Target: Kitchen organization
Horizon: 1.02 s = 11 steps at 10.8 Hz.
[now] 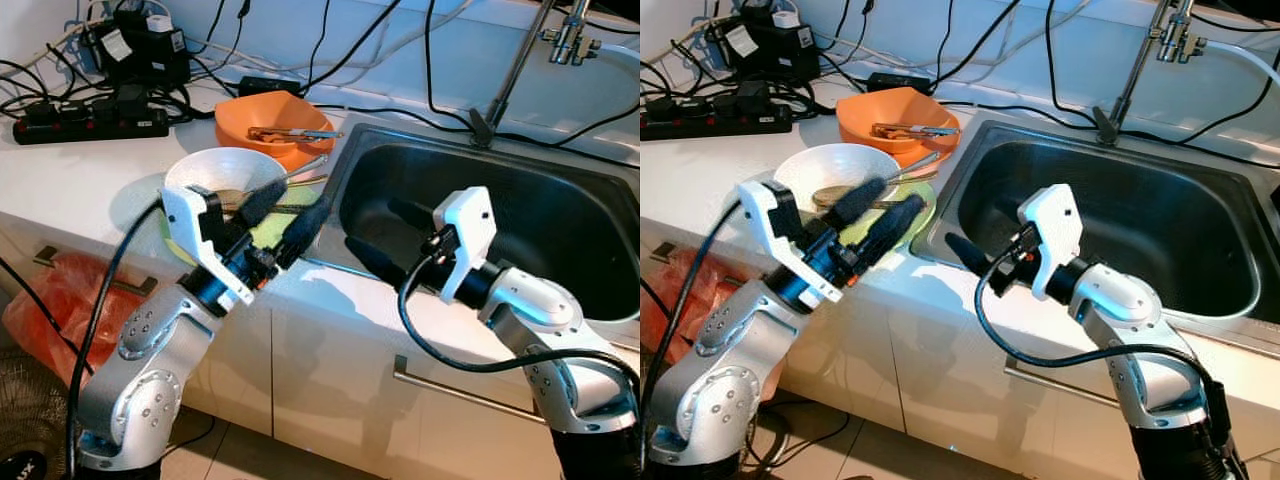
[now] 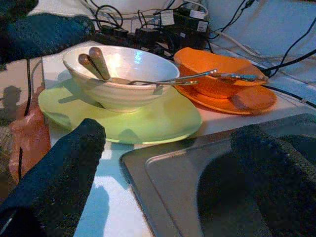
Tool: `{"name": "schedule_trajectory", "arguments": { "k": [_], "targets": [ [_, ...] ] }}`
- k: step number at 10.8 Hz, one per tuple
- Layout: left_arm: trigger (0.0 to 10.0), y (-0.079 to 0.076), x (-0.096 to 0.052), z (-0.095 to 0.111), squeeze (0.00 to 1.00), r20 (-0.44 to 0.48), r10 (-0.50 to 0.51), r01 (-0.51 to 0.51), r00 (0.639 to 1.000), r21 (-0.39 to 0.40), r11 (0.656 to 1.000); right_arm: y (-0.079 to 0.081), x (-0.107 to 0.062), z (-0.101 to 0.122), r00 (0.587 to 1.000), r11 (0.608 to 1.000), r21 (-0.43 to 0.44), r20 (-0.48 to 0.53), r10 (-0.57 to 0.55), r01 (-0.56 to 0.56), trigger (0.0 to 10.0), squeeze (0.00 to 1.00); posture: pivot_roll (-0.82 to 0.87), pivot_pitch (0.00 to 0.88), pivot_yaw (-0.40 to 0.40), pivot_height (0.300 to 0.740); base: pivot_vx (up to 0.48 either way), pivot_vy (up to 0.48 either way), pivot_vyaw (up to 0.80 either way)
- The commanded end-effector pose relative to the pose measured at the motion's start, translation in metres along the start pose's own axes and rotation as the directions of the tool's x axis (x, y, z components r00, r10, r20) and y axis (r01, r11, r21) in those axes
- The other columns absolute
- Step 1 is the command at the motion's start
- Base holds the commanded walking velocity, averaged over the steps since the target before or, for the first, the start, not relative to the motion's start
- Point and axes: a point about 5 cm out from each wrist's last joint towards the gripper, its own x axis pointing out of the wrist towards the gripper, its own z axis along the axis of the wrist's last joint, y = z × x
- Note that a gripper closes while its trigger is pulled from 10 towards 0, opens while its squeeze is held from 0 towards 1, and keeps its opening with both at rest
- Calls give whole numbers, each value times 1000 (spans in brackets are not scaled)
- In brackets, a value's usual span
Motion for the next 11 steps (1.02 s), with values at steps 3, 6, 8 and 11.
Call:
{"name": "schedule_trajectory", "arguments": {
  "k": [3,6,8,11],
  "targets": [
    [10000,2,2,3,0,16,-17,19,1000,-183,983,3,2,-1,1000,999,-19,6,30,-30,10000,0,105,11,-58,740,0,0,0],
    [10000,-3,-3,12,0,59,-48,66,997,-347,936,5,2,-5,999,999,-20,6,31,-31,10000,0,112,10,-59,740,0,0,0],
    [10000,-5,-9,9,0,42,-59,72,997,-445,893,5,4,-5,999,999,-19,13,32,-32,10000,0,116,8,-60,740,0,0,0],
    [10000,0,-21,1,0,20,-67,65,998,-602,796,0,2,-11,1000,1000,-29,-5,5,-5,10000,0,112,5,-61,740,0,0,0]
  ]
}}
